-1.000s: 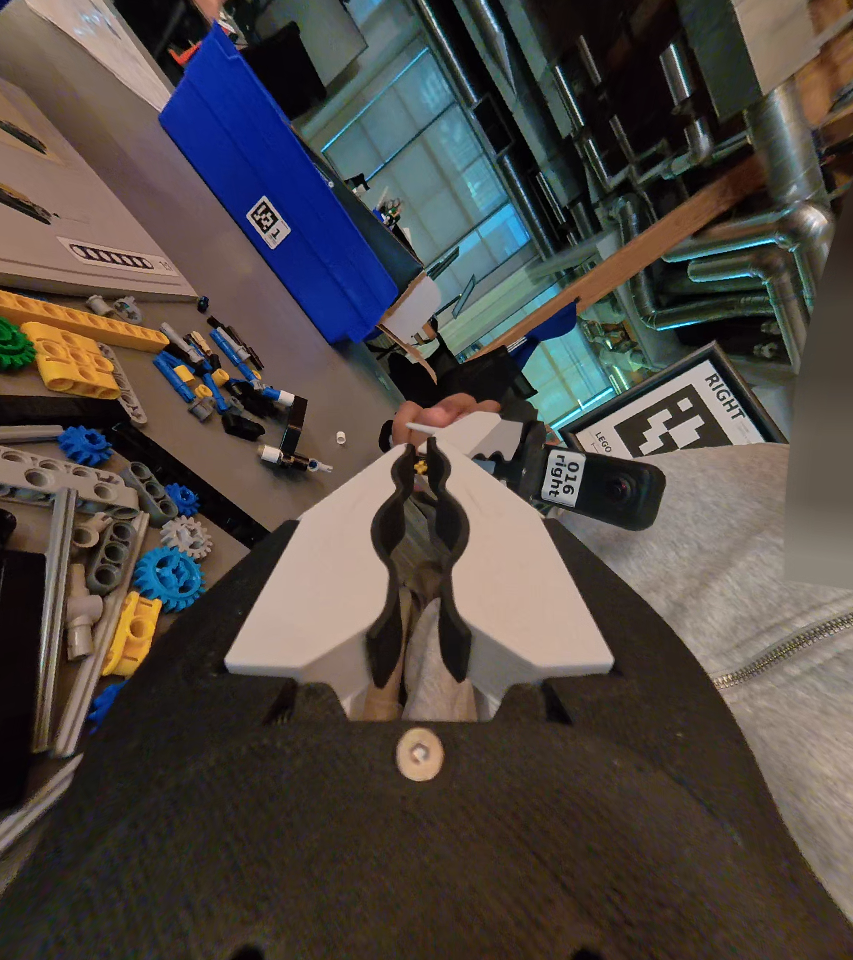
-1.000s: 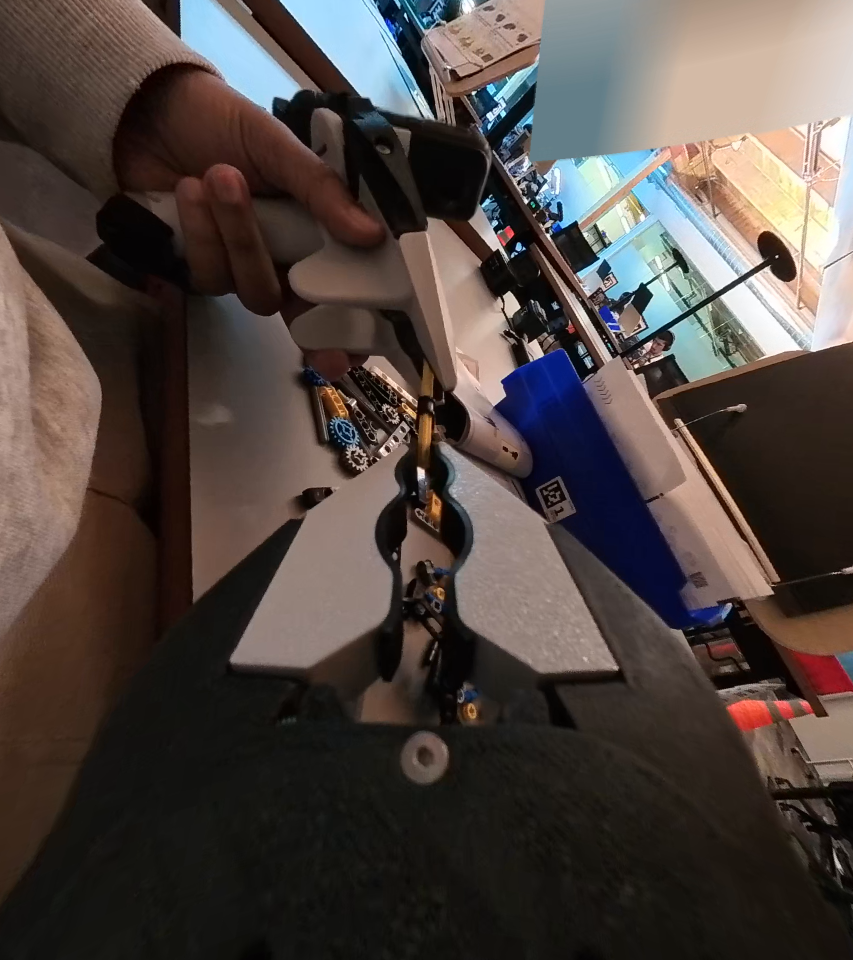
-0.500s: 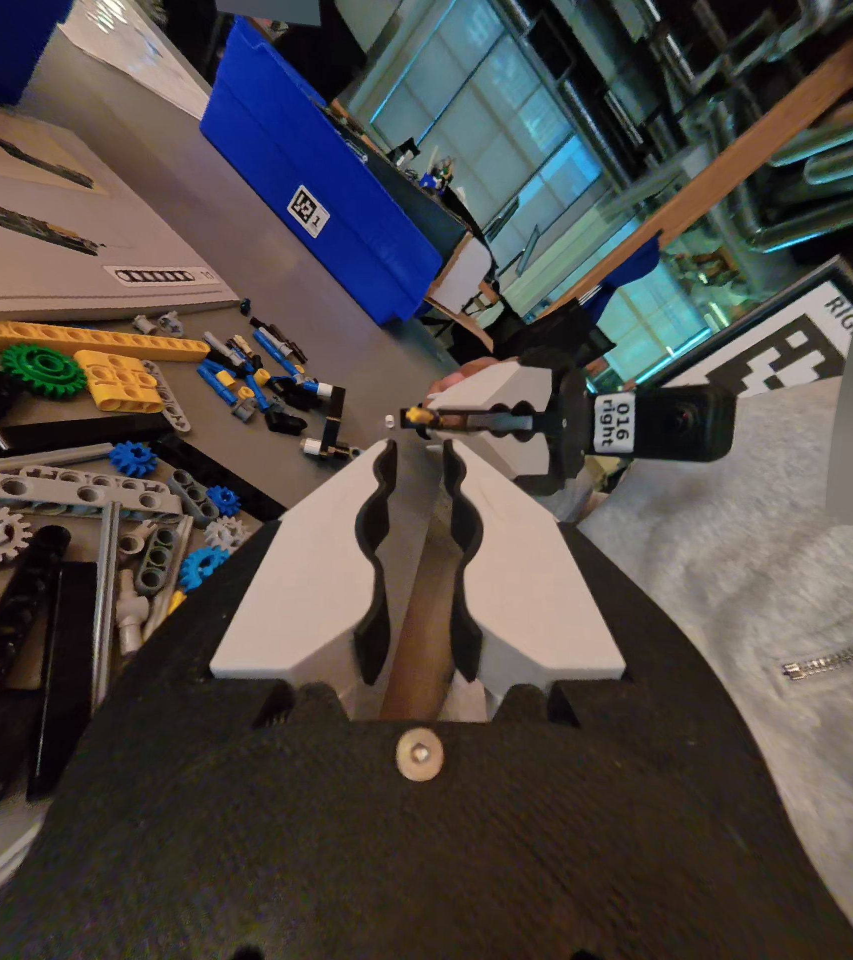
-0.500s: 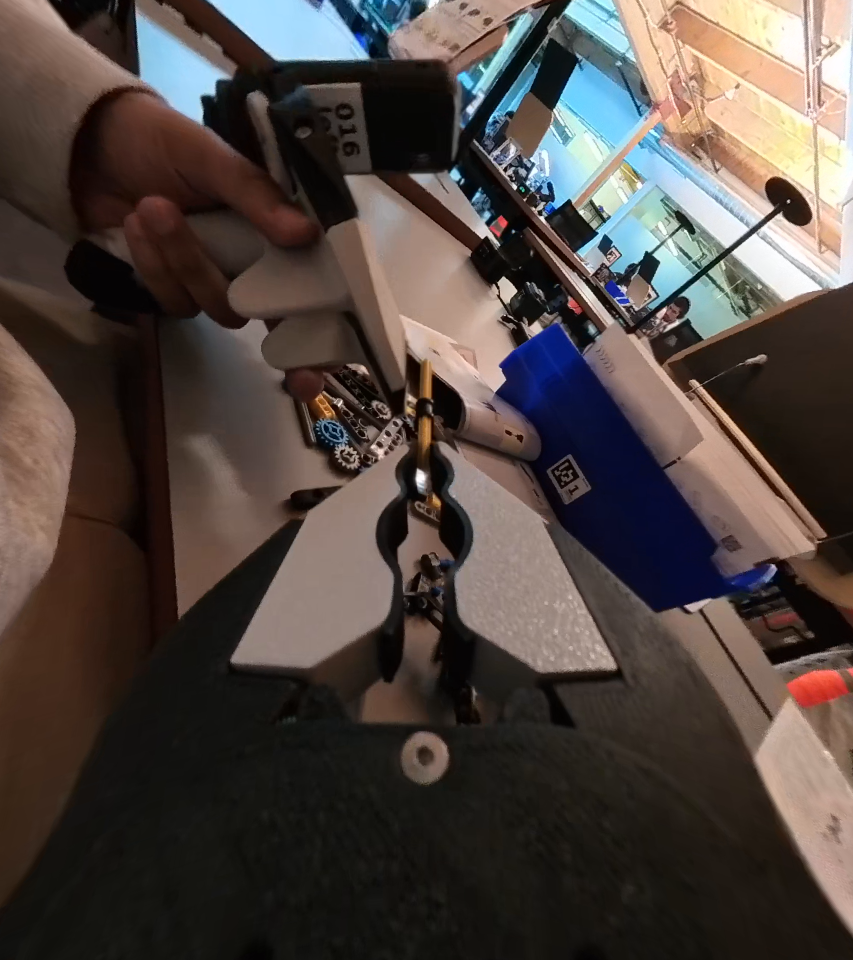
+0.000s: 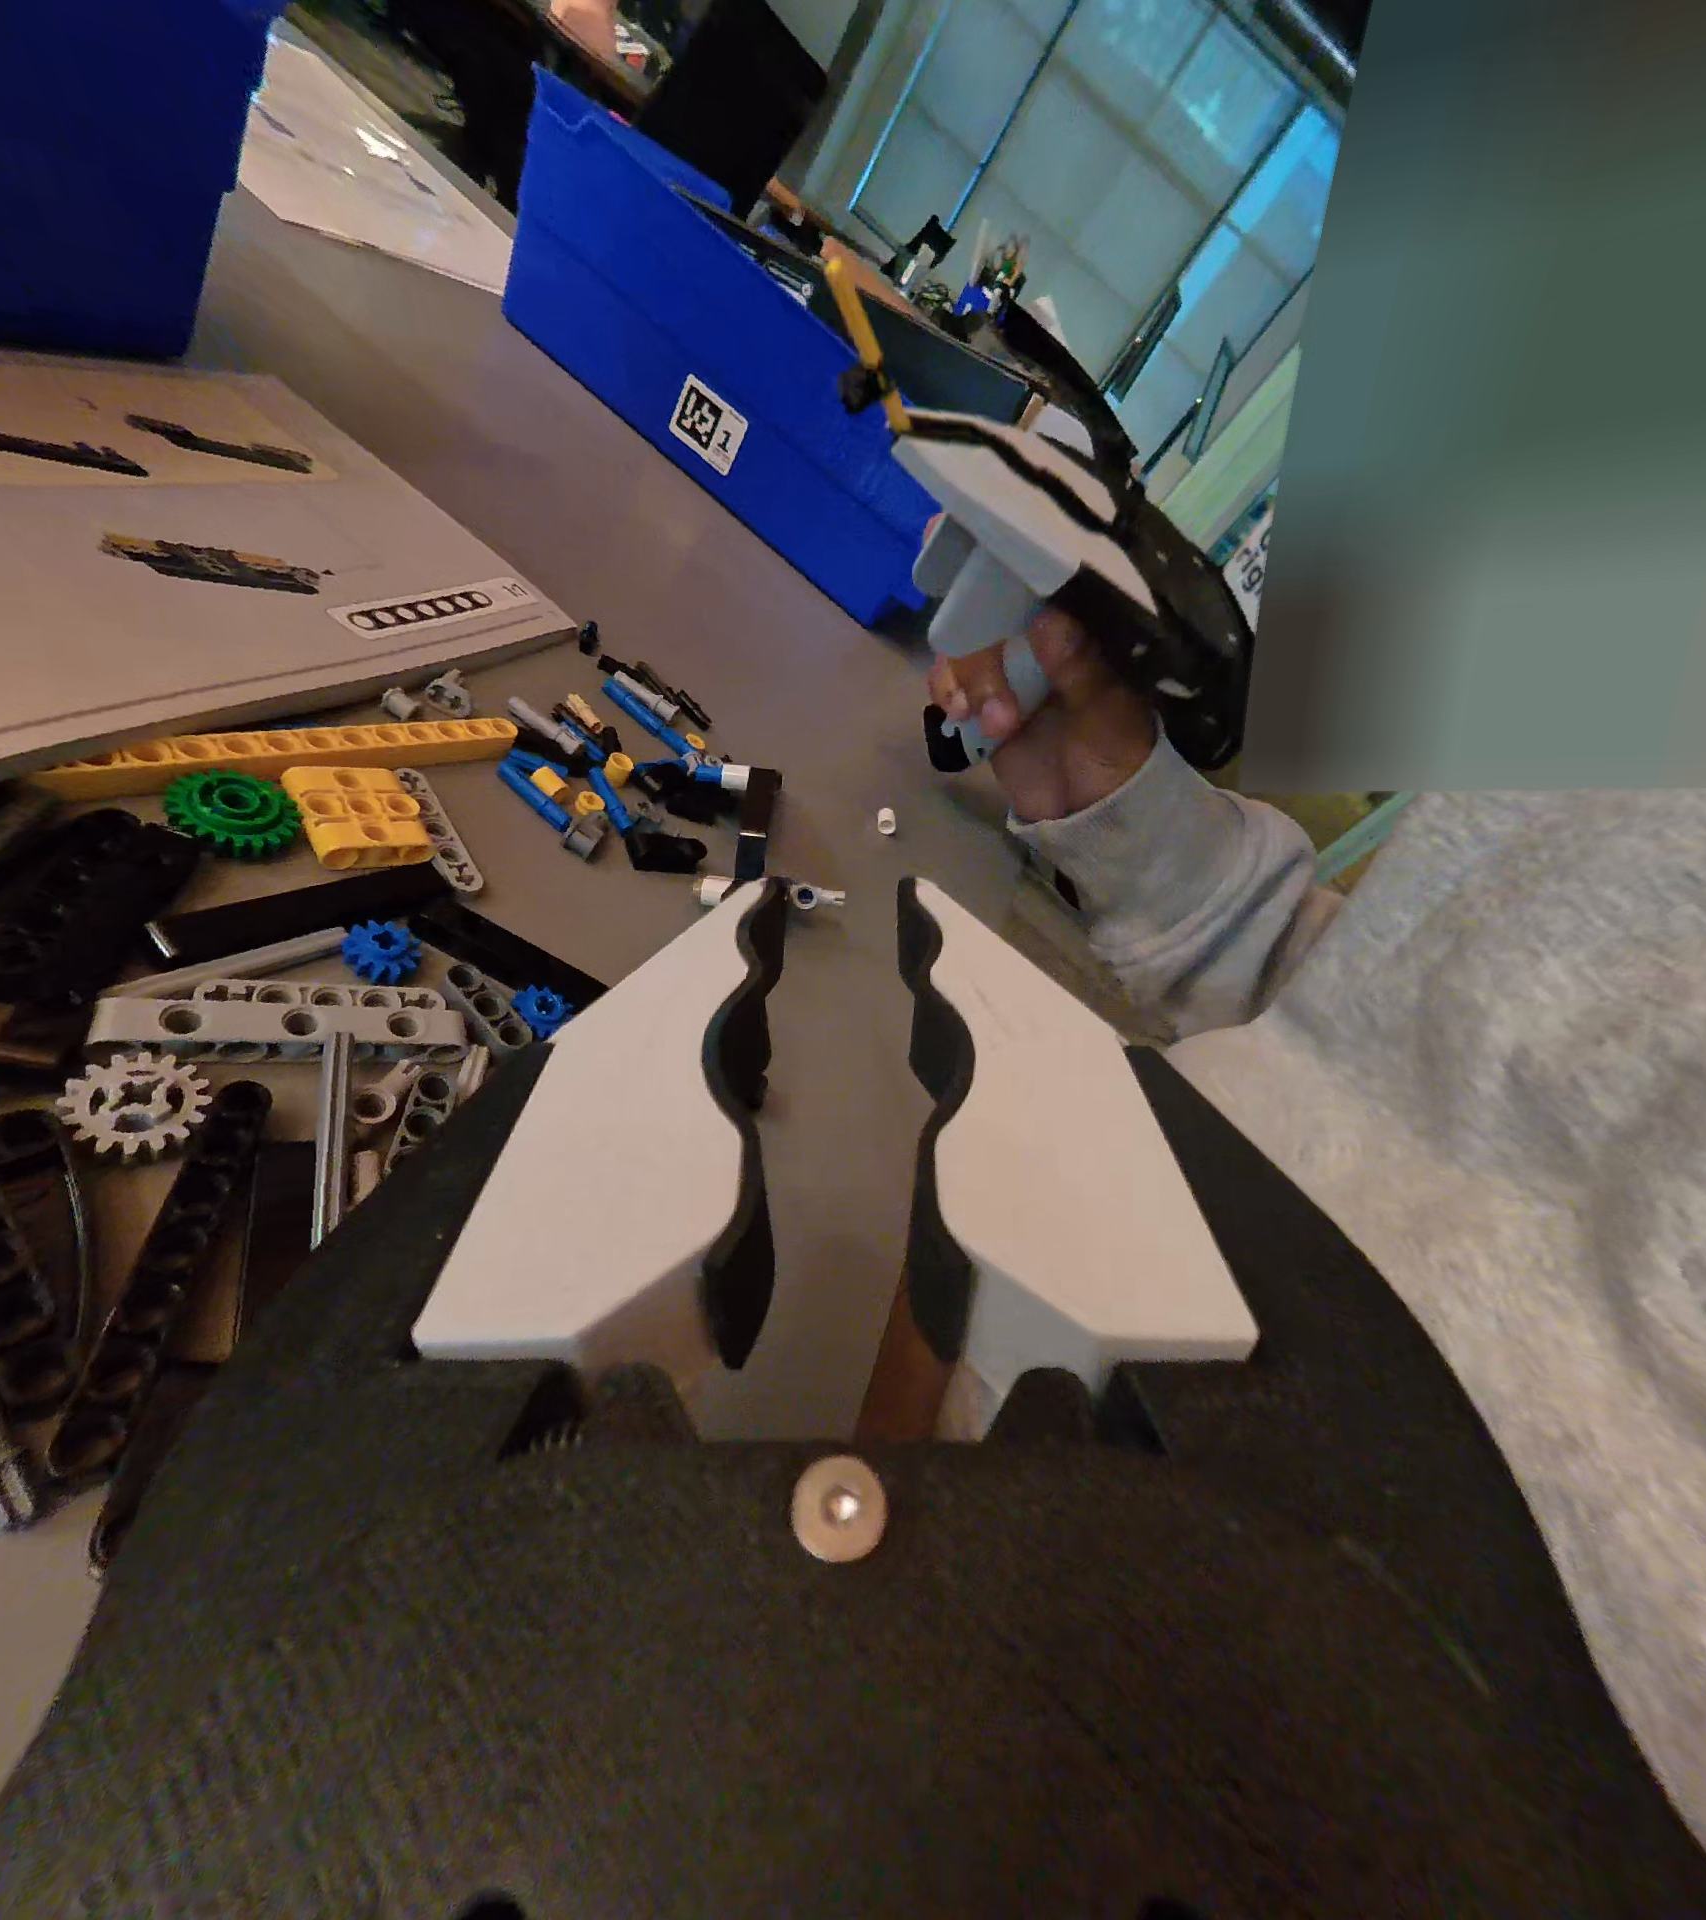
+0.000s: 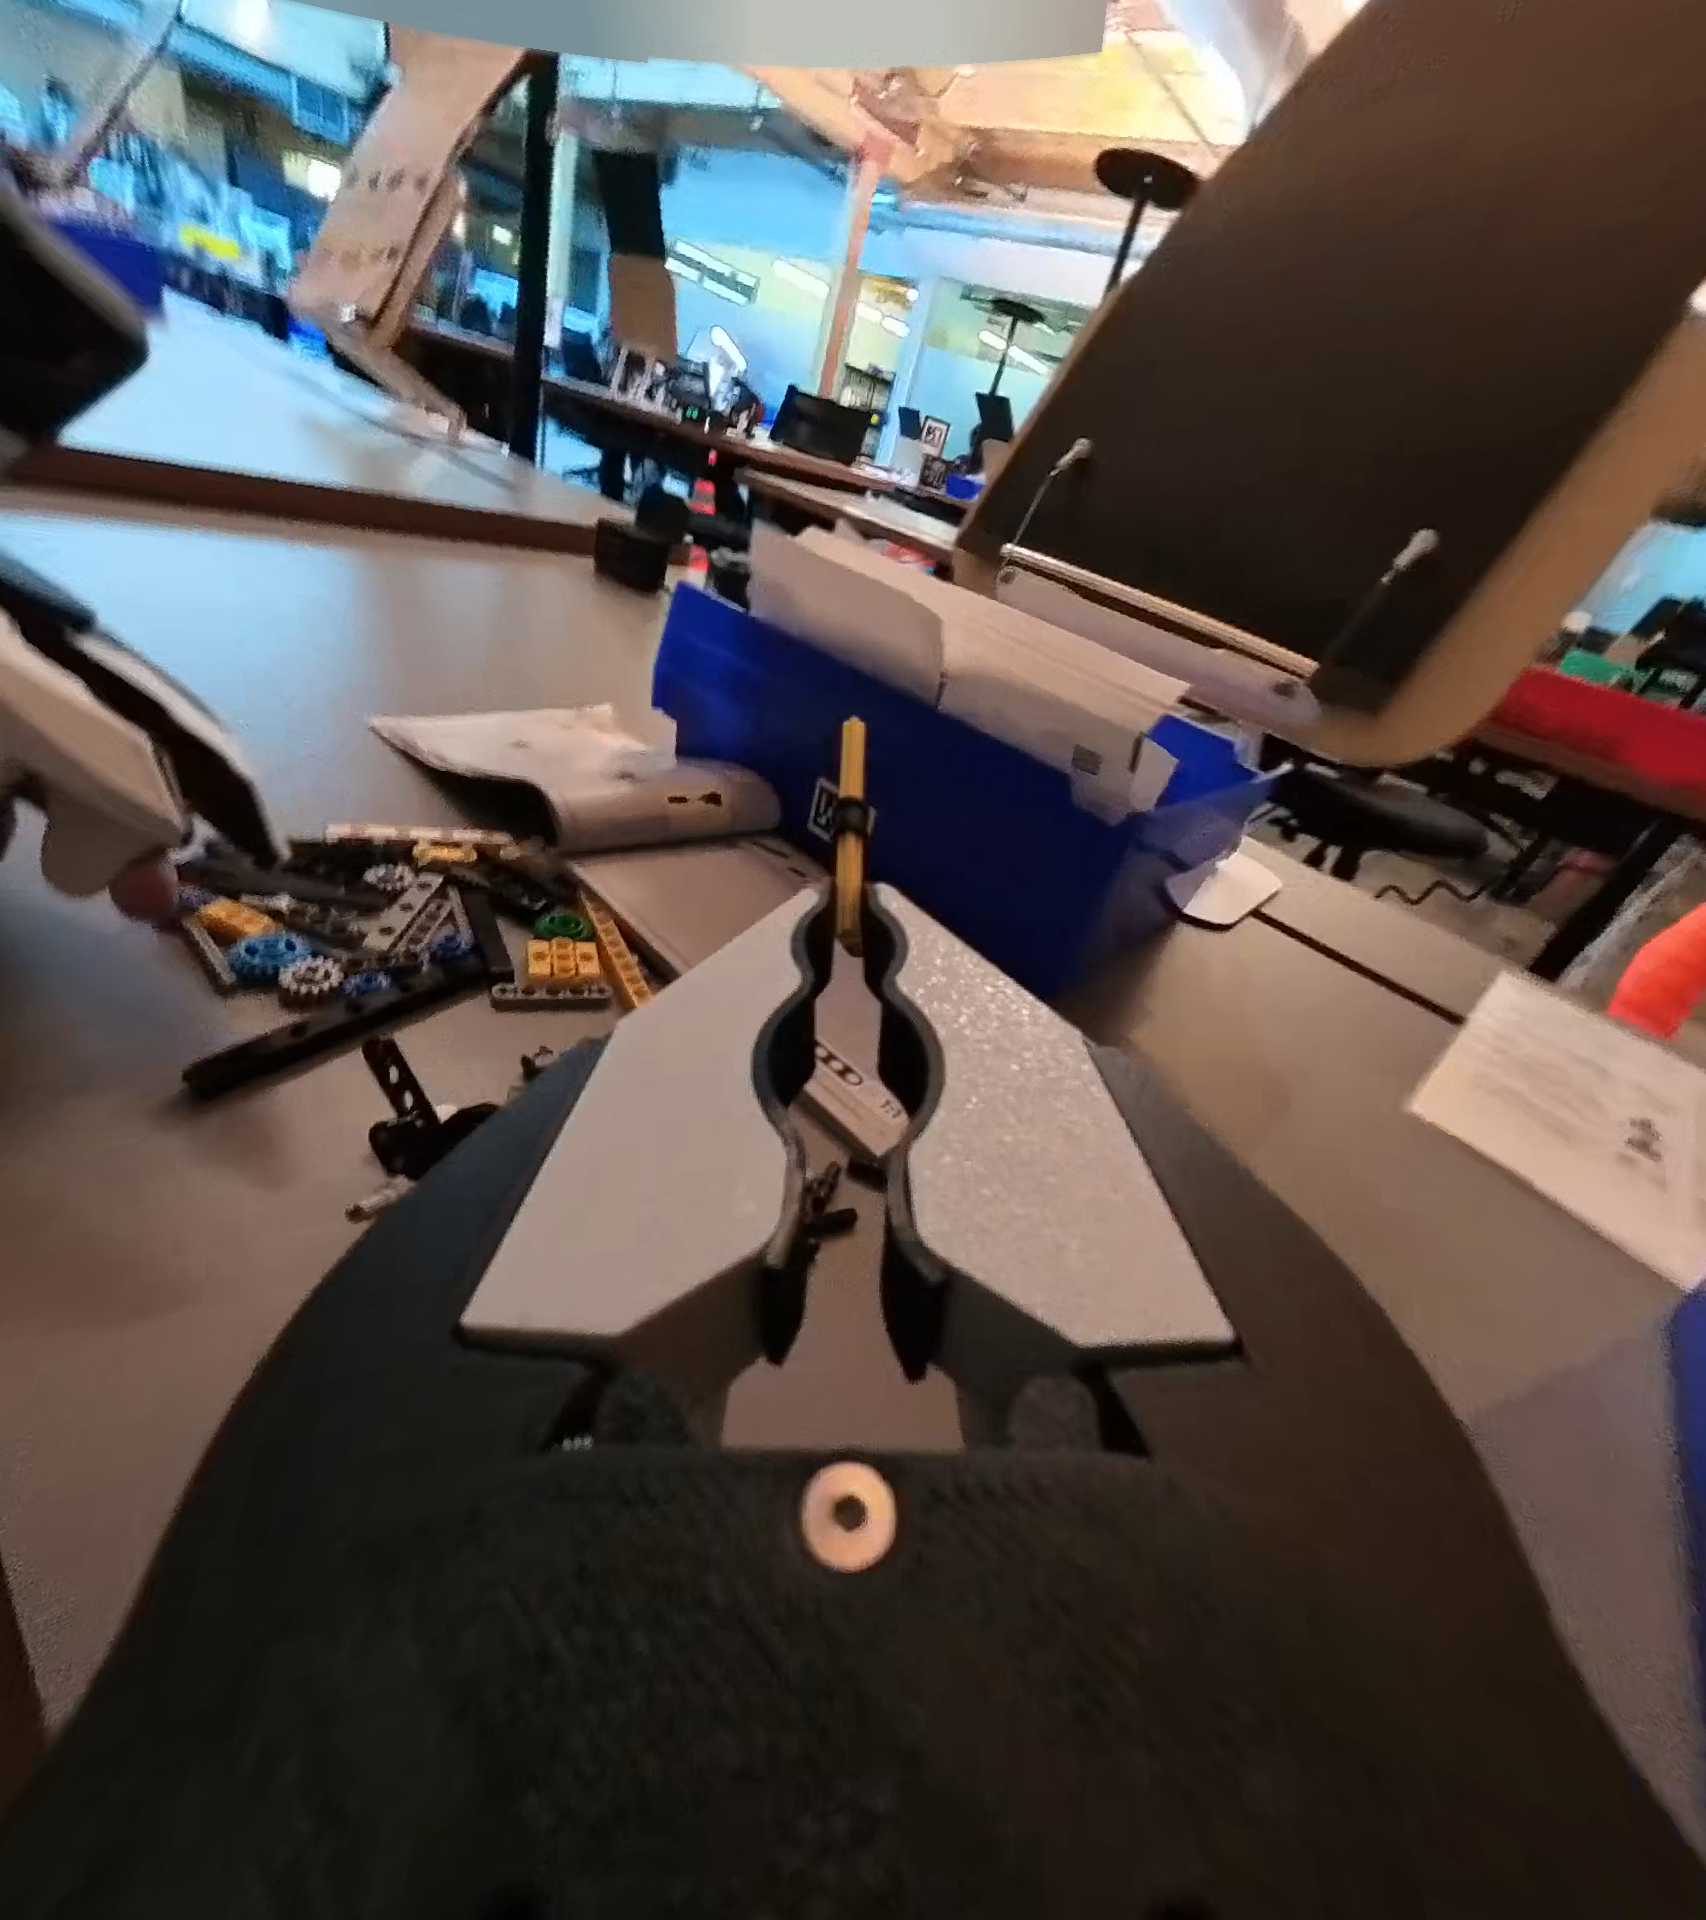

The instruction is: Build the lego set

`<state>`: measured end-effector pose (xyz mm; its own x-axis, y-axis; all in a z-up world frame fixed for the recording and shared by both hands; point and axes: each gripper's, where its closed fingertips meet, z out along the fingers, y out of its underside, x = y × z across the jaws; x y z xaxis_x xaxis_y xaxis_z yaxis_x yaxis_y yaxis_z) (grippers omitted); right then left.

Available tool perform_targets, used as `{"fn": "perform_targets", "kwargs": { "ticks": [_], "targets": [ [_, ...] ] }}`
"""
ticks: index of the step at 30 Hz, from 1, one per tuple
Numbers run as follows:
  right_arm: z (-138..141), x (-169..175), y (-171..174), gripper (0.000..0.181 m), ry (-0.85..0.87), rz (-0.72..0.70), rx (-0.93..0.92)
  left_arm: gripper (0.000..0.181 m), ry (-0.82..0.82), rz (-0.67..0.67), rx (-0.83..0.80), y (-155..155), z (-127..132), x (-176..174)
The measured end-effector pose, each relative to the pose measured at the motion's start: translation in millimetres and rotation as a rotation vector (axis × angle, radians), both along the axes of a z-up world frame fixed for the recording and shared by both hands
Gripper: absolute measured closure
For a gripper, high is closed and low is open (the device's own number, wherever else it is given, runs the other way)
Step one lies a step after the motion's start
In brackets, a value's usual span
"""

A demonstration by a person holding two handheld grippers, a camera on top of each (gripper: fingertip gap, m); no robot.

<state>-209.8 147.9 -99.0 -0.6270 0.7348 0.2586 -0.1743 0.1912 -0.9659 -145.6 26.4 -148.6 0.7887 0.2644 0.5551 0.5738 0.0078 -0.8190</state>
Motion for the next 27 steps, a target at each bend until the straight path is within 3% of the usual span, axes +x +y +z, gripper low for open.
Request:
{"fn": "perform_targets", "kwargs": {
  "ticks": [6, 16, 27],
  "targets": [
    [-1.4, -10.6, 14.7, 0.178, -0.101, 0.012, -0.164, 0.162, -0.003, 0.0, 0.0, -0.3, -0.4, -0.5],
    [-4.8, -17.6, 19.2, 0.178, -0.151, 0.002, -0.214, 0.161, -0.031, 0.013, 0.026, -2.9, 1.4, -5.6],
    [-1.3, -20.6, 27.9, 0.179, -0.179, -0.011, -0.294, 0.162, -0.009, 0.161, -0.041, 1.6, -1.7, -27.7]
  ]
}}
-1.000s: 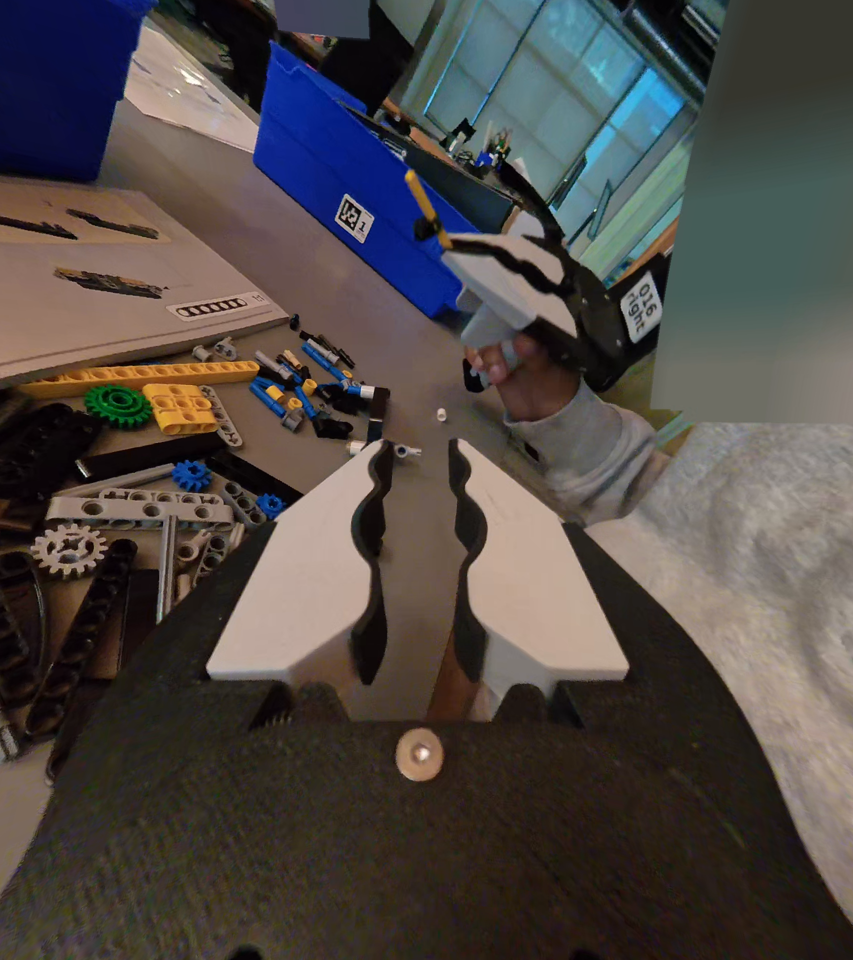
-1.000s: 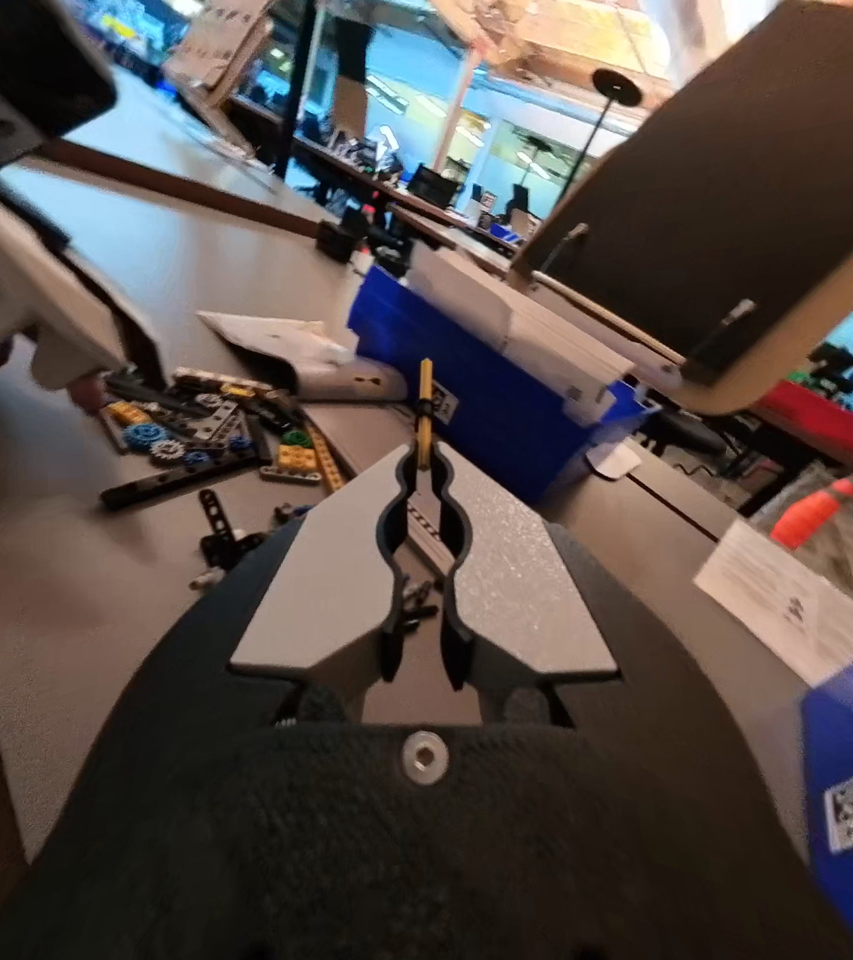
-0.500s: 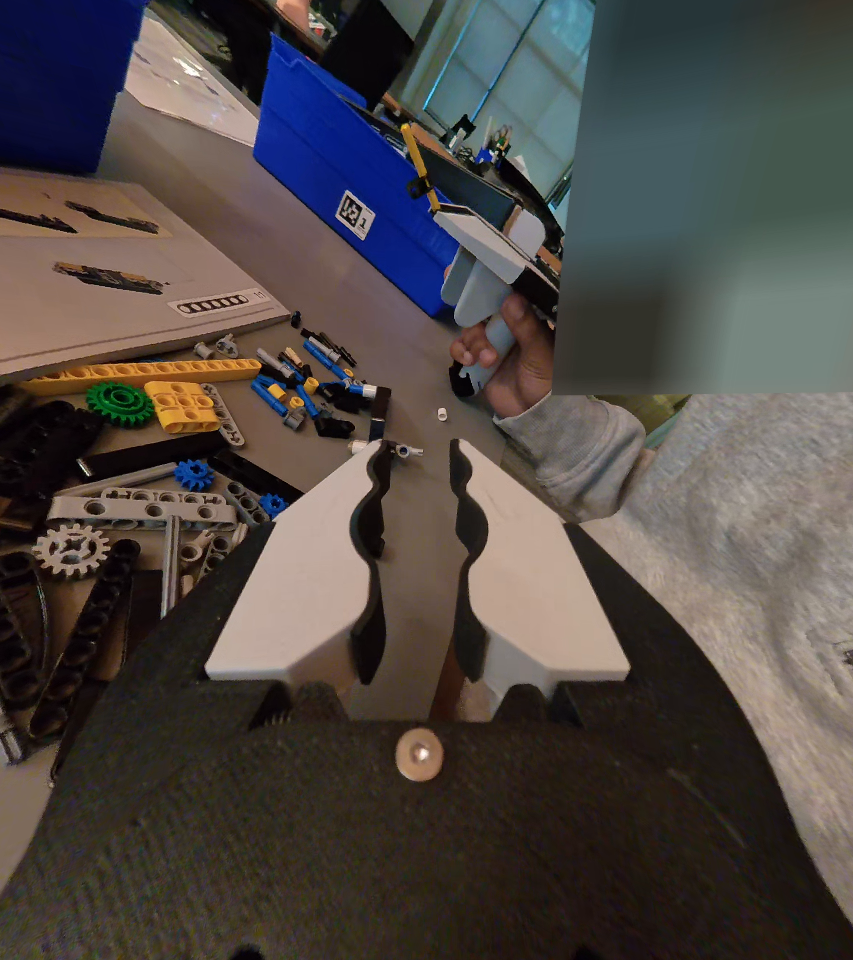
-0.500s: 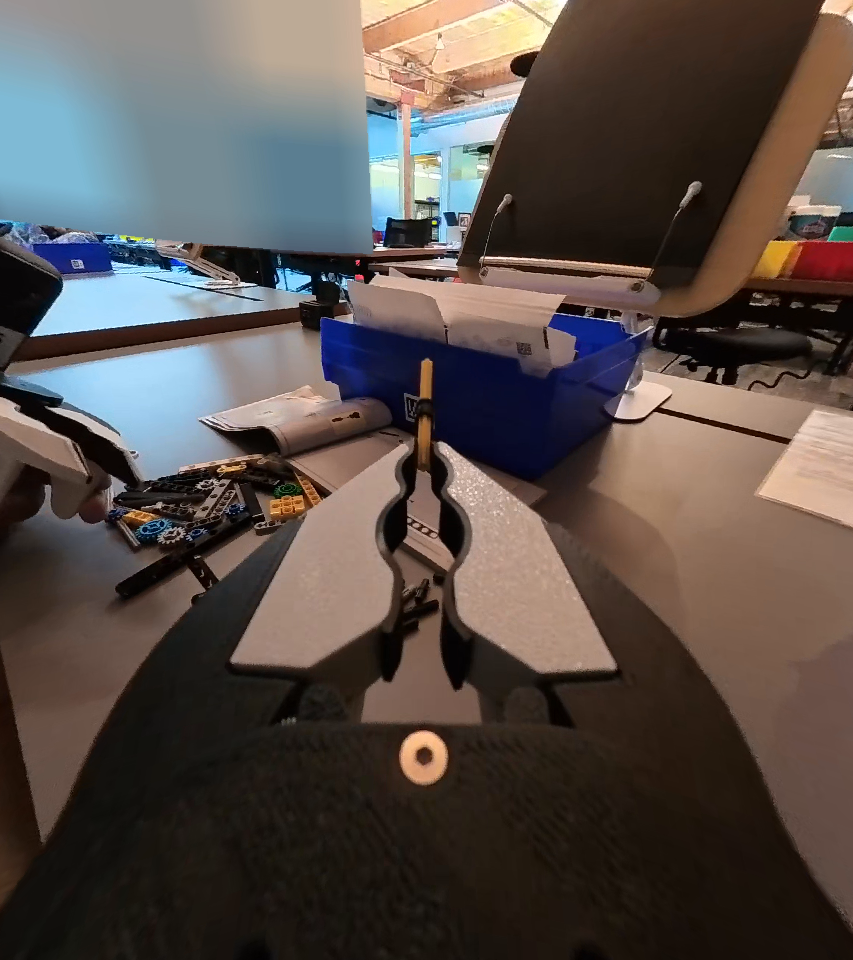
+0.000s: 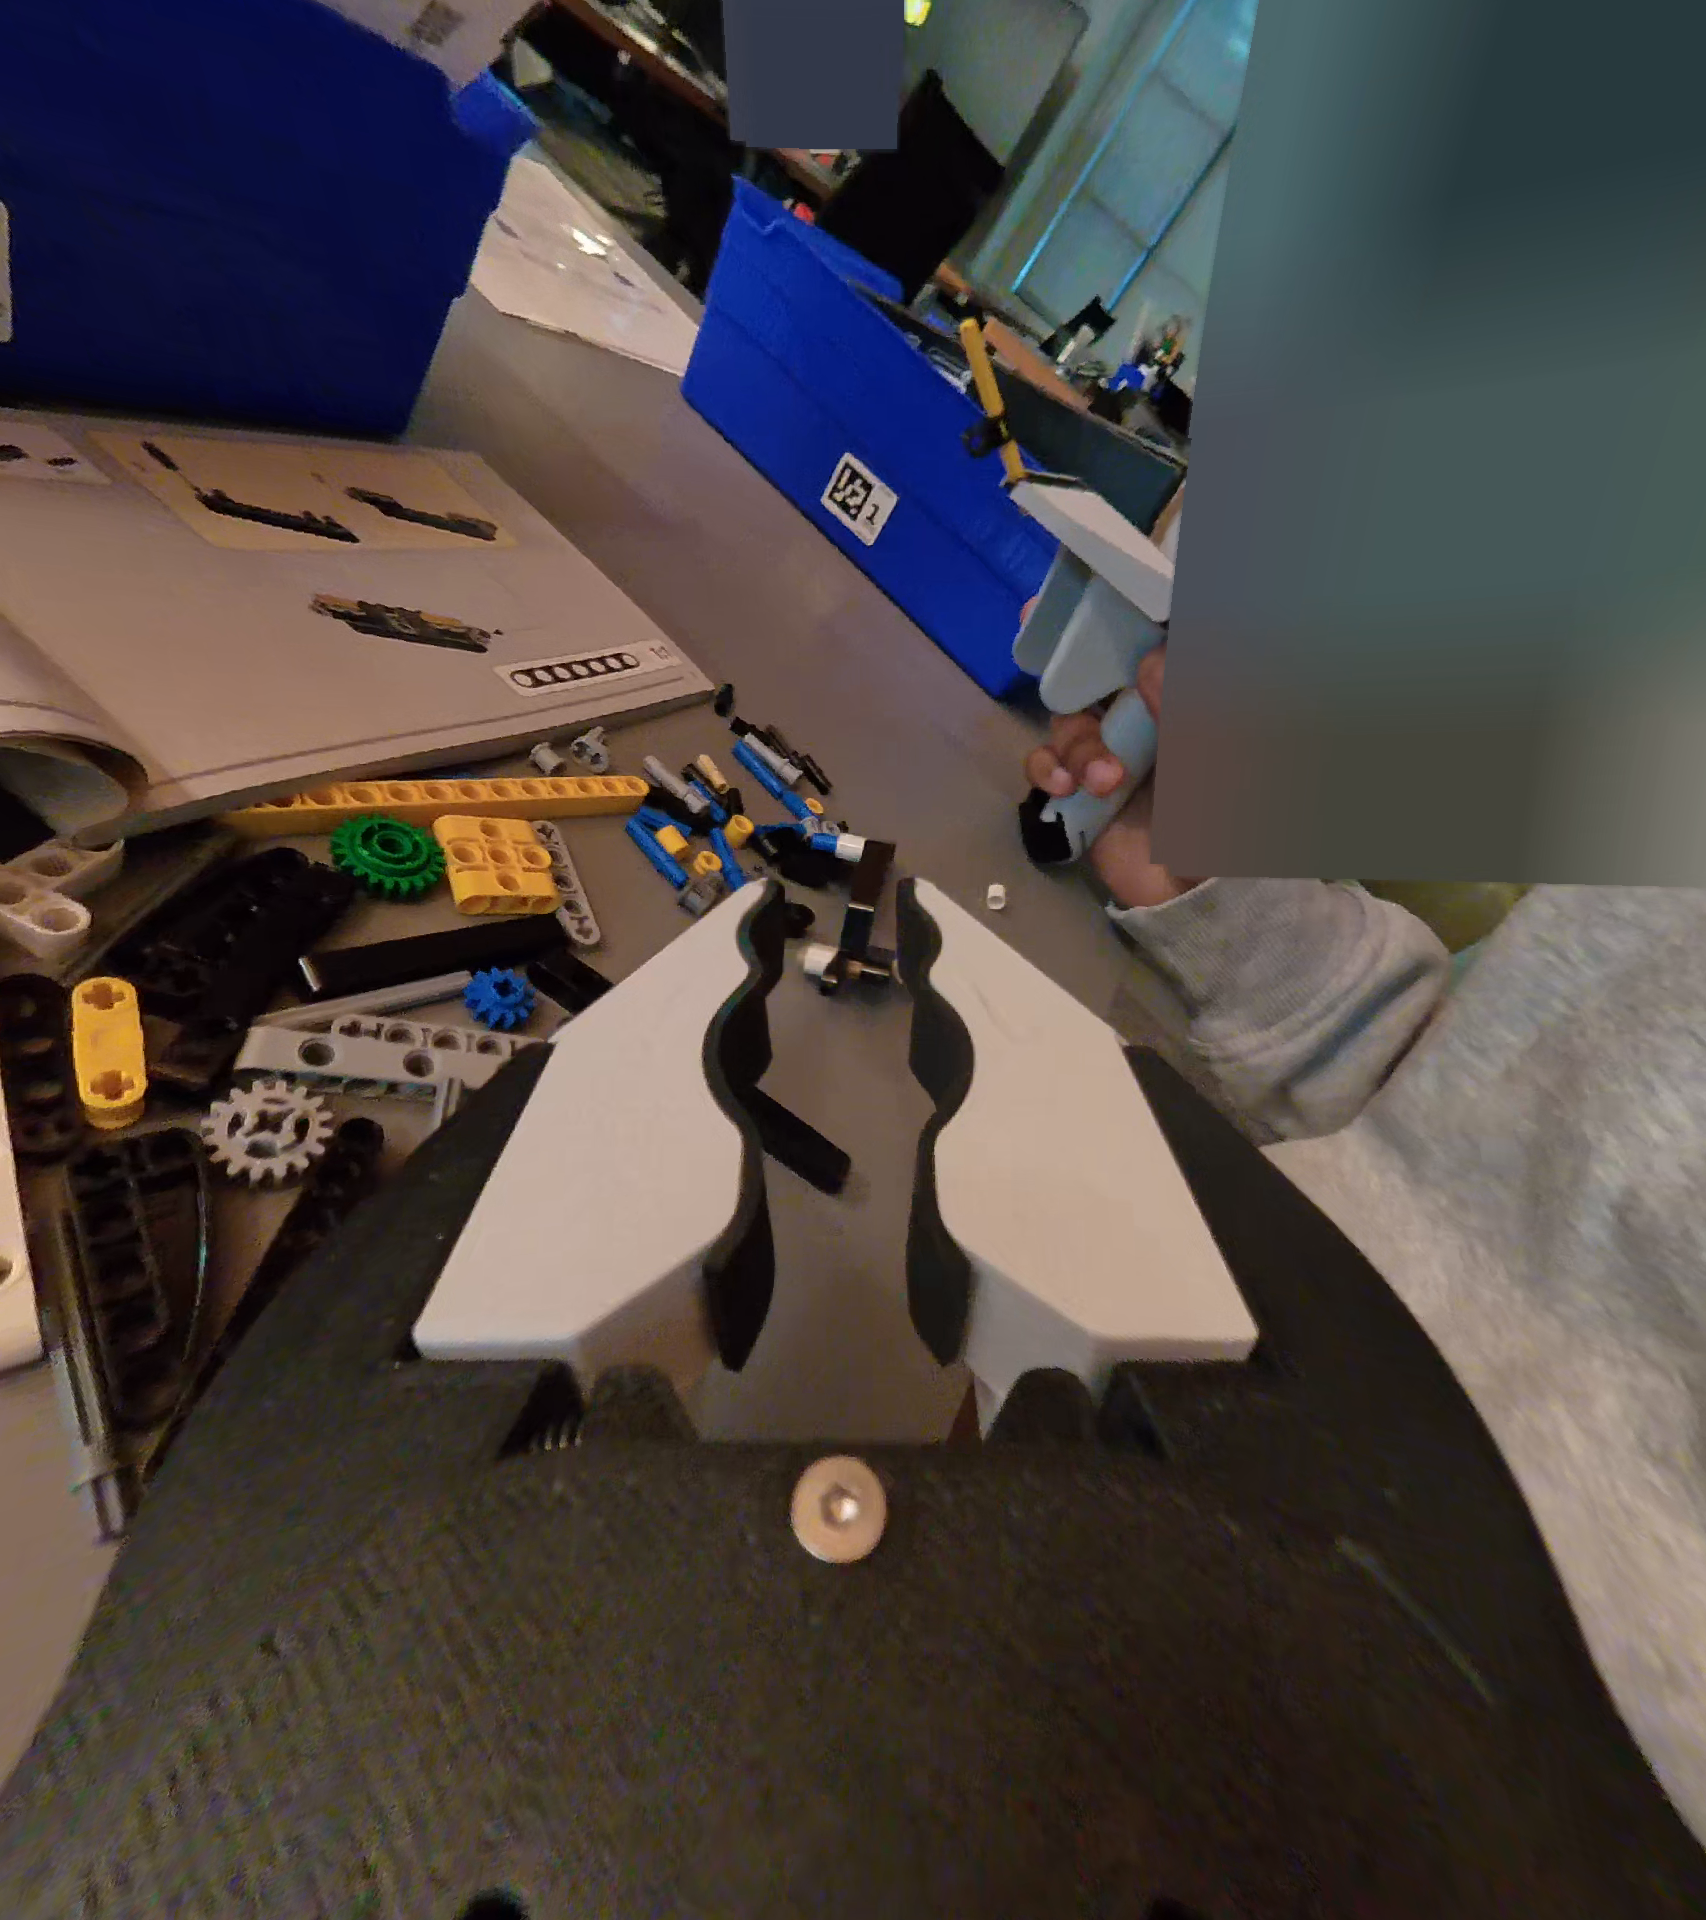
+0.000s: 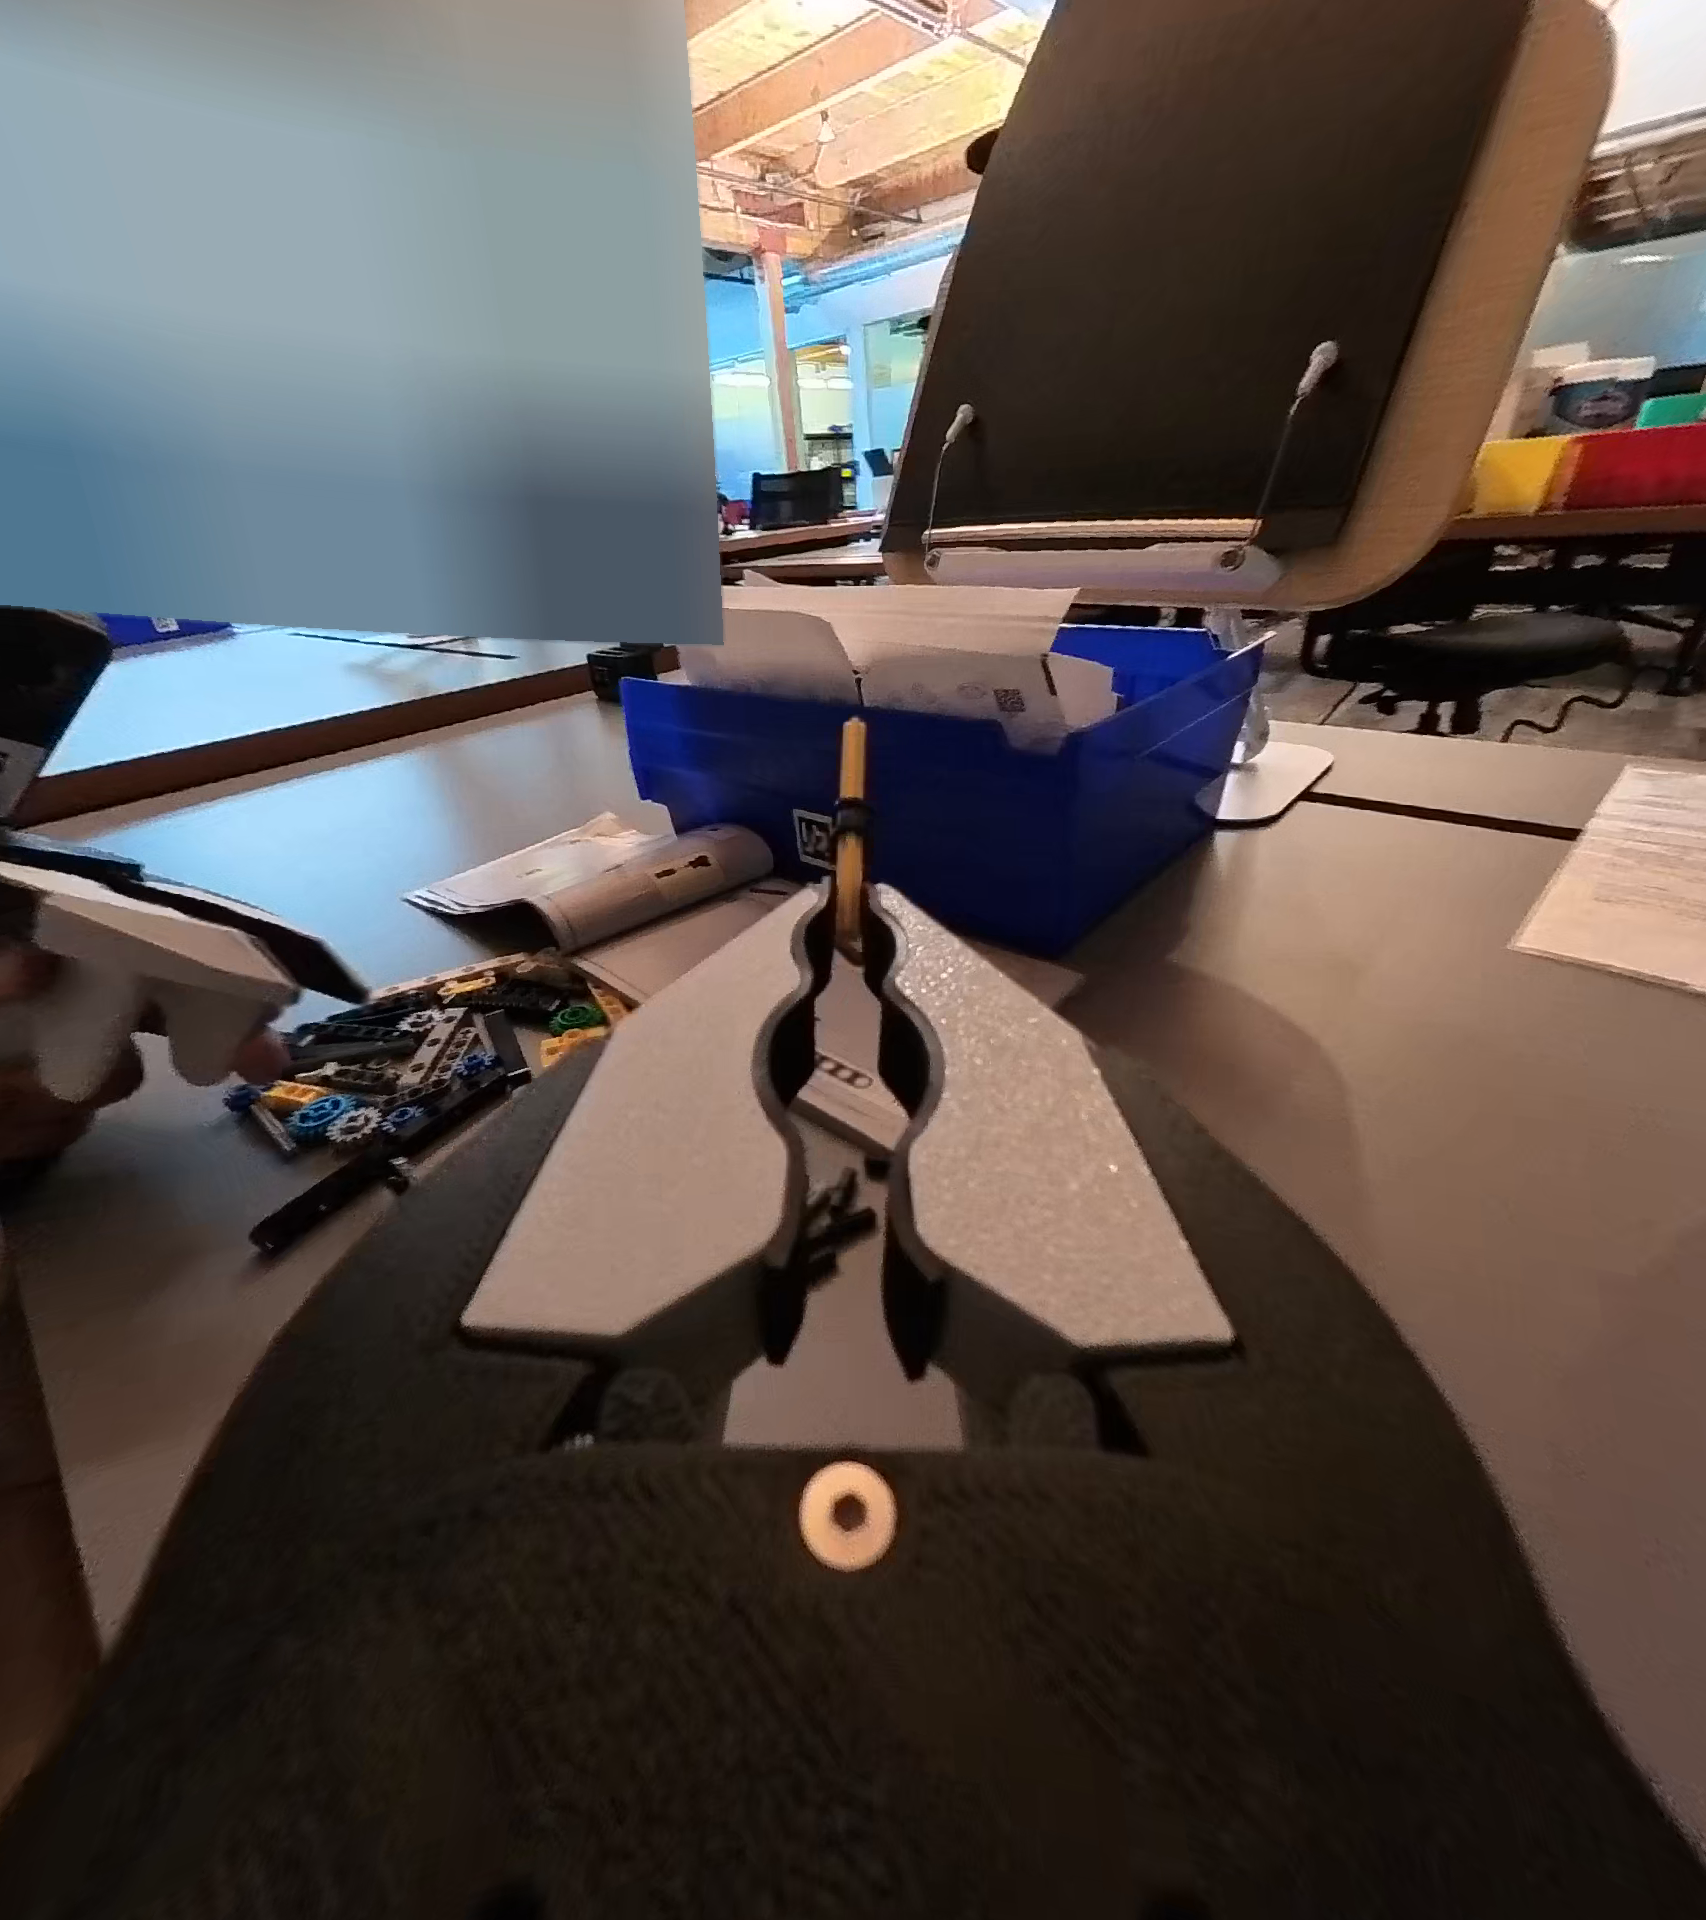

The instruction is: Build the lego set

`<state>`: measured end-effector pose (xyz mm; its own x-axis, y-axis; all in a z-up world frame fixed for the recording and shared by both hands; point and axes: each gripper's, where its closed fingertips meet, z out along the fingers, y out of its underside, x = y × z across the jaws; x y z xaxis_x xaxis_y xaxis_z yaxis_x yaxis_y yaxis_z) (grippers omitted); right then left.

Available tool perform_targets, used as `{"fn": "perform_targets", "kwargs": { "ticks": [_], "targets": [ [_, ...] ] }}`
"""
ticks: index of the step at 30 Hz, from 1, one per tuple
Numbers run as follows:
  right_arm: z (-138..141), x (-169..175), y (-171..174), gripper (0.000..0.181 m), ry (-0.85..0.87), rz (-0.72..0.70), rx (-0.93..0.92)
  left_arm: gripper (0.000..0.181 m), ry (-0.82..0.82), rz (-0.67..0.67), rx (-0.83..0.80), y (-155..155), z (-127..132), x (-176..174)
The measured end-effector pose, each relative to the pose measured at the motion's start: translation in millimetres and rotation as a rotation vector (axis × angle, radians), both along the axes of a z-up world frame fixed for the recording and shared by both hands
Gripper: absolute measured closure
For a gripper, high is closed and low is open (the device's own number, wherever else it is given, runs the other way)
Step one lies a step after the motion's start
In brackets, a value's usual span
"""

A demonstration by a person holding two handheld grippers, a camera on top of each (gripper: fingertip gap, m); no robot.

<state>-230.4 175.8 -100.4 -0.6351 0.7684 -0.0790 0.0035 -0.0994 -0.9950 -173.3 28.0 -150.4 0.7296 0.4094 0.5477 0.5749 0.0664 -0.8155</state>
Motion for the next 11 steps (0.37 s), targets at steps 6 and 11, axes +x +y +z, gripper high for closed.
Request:
{"fn": "perform_targets", "kwargs": {
  "ticks": [6, 11],
  "targets": [
    [0.9, 7.4, -5.3, 0.179, -0.026, 0.064, -0.042, 0.163, 0.009, 0.075, -0.097, 9.8, -8.5, -14.9],
    [0.8, 11.0, -7.0, 0.179, -0.037, 0.094, -0.054, 0.162, 0.028, 0.134, -0.257, 13.4, -22.4, -30.4]
  ]
}}
